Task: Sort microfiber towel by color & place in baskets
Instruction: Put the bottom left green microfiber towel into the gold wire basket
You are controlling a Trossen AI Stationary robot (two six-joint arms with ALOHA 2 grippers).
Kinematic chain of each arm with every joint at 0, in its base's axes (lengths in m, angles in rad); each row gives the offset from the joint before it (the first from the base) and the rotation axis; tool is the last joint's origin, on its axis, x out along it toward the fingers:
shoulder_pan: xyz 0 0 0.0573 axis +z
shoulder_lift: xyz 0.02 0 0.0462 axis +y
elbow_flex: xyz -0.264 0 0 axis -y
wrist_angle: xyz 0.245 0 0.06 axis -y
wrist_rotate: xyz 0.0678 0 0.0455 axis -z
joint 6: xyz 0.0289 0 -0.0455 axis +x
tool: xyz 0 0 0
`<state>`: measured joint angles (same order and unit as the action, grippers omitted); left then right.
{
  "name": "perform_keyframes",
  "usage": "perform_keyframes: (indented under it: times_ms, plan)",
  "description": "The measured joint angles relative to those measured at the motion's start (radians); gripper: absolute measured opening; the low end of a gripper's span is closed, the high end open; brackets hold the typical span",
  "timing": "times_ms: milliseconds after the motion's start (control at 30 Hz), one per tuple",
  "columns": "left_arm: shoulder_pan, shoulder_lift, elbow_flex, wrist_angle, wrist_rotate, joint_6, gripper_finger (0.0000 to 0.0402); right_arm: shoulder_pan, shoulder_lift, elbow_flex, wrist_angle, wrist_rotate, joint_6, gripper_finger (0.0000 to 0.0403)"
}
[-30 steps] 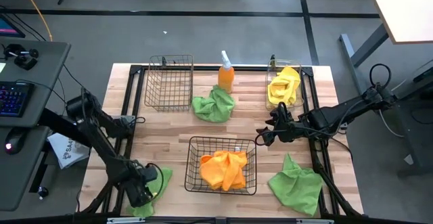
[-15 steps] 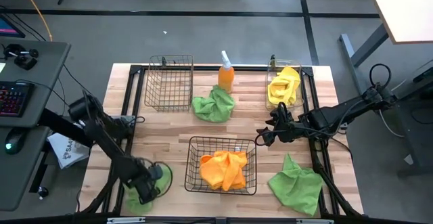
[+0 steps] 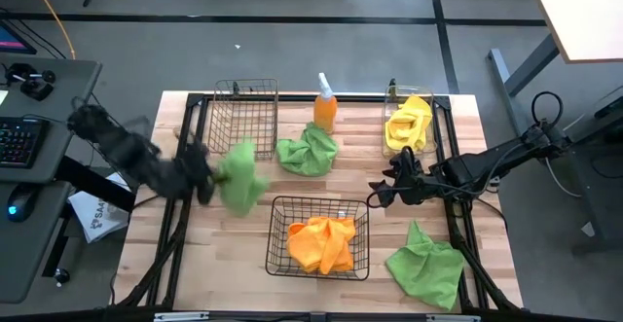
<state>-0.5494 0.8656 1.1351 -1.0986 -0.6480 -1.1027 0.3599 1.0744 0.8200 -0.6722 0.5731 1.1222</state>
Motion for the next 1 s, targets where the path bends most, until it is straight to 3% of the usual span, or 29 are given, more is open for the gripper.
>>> perform_keyframes:
  times_ms: [167, 267, 333, 467, 567, 700, 900, 1000]
  plan:
    - [0.272, -0.019, 0.107, 0.003, -0.189, 0.413, 0.0001, 0.000, 0.000, 0.000, 0.003, 0.036, 0.060, 0.0318]
    - [0.477, -0.007, 0.113, 0.048, -0.189, 0.634, 0.0001, 0.000, 0.000, 0.000, 0.004, 0.037, 0.098, 0.0318]
    - [0.631, 0.006, 0.096, 0.091, -0.078, 0.758, 0.0001, 0.000, 0.000, 0.000, 0.004, 0.037, 0.131, 0.0318]
    - [0.934, 0.050, 0.020, 0.177, 0.262, 0.914, 0.0000, 0.000, 0.000, 0.000, 0.018, 0.060, 0.210, 0.0318]
    - [1.085, 0.099, -0.057, 0.245, 0.418, 0.954, 0.0000, 0.000, 0.000, 0.000, 0.049, 0.073, 0.241, 0.0318]
    - [1.169, 0.157, -0.143, 0.386, 0.598, 0.950, 0.0005, 0.000, 0.006, 0.000, 0.121, 0.073, 0.241, 0.0318]
    - [1.170, 0.215, -0.201, 0.703, 0.712, 0.916, 0.0013, 0.000, 0.068, 0.000, 0.221, 0.071, 0.240, 0.0318]
    - [1.169, 0.221, -0.201, 0.744, 0.707, 0.931, 0.0013, 0.000, 0.111, 0.000, 0.256, 0.050, 0.240, 0.0318]
